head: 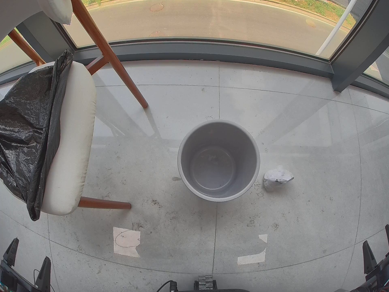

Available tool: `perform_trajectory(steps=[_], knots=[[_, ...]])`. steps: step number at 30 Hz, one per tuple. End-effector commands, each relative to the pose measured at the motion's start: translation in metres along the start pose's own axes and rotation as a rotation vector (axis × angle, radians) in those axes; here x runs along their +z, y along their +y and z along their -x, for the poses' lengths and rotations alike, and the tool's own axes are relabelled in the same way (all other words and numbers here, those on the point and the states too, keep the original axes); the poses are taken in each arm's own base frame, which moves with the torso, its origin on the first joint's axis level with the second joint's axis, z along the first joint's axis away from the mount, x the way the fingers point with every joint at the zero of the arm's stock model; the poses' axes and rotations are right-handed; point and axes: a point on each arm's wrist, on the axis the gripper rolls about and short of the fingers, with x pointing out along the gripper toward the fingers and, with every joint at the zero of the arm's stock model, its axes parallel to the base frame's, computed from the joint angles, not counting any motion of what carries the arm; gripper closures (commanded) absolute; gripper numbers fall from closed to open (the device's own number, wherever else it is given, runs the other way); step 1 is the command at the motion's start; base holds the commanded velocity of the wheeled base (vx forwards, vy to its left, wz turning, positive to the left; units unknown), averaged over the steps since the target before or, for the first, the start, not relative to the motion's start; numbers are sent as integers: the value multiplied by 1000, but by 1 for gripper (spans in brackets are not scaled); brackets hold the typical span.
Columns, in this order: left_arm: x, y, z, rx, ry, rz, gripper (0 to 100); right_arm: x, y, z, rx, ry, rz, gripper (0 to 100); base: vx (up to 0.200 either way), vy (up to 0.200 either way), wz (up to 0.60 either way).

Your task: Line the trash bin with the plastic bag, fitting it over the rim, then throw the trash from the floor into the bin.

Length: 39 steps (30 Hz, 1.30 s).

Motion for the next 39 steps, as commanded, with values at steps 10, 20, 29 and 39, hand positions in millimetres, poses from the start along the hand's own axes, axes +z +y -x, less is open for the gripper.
perform_trajectory(steps=[10, 20, 29, 39], knots=[[21, 0, 2, 1, -234, -39, 0, -5, 0, -1, 1, 6, 0, 0, 0, 0, 0], [89, 1, 24, -37, -373, -43, 0, -5, 0, -1, 1, 6, 0, 0, 0, 0, 0], [114, 4, -32, -86, -58, -29, 0, -5, 0, -1, 1, 6, 0, 0, 0, 0, 0], [162, 3, -87, -99, 26, -28, 0, -5, 0, -1, 1, 8, 0, 0, 0, 0, 0]])
